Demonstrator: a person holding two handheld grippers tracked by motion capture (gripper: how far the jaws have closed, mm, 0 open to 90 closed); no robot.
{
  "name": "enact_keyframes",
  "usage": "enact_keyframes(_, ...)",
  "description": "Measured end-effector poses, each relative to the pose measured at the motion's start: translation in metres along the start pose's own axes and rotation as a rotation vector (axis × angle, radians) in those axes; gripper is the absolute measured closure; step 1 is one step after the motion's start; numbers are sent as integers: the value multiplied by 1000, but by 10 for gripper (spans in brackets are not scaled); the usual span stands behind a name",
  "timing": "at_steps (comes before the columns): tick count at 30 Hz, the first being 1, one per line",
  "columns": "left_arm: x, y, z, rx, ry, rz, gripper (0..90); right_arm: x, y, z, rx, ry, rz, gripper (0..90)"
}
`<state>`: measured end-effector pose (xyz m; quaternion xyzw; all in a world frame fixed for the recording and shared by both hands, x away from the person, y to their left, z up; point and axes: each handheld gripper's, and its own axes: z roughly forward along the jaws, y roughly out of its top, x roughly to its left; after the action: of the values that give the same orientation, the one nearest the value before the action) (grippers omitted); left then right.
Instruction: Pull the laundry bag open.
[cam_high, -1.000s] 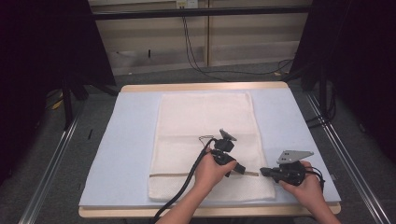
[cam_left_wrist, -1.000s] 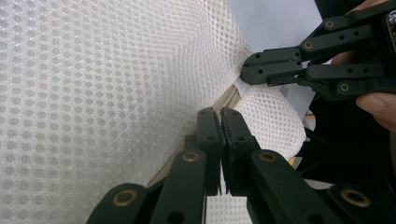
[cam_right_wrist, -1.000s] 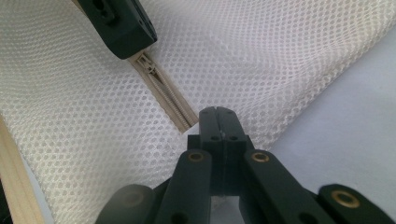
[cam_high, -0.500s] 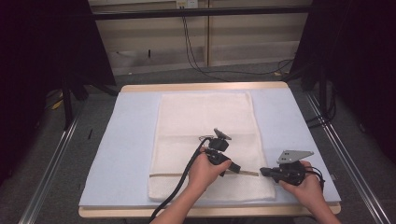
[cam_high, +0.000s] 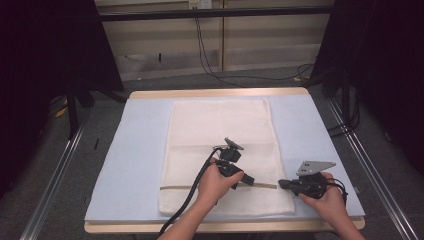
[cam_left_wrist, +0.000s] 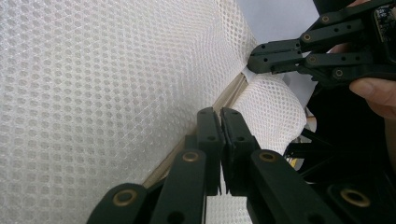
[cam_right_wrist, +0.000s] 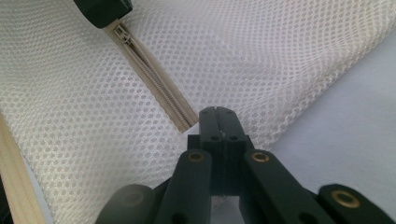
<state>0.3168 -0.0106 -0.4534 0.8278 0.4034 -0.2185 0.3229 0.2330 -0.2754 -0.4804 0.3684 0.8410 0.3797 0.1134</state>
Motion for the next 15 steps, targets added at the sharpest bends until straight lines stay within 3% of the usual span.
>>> enact_keyframes(2,0,0,0,-6,-9,0,873,0,0,0,-1,4,4,900)
enact_keyframes(3,3,0,-2,28,-10,41,873,0,0,0,0,3,3,900)
enact_keyframes(5,2,-1,-2,2,-12,6,873,0,0,0,1,1,-2,900)
enact_keyframes(10,8,-4,-8,10,-31,13,873,-1,0,0,0,5,-2,900)
enact_keyframes(11,7,-4,-8,5,-16,6,873,0,0,0,0,6,-1,900)
enact_keyframes(12,7,-5,-10,12,-1,26,873,-1,0,0,0,6,-2,900)
enact_keyframes(15,5,-5,-9,-1,-5,17,873,-1,0,0,-1,8,-2,900)
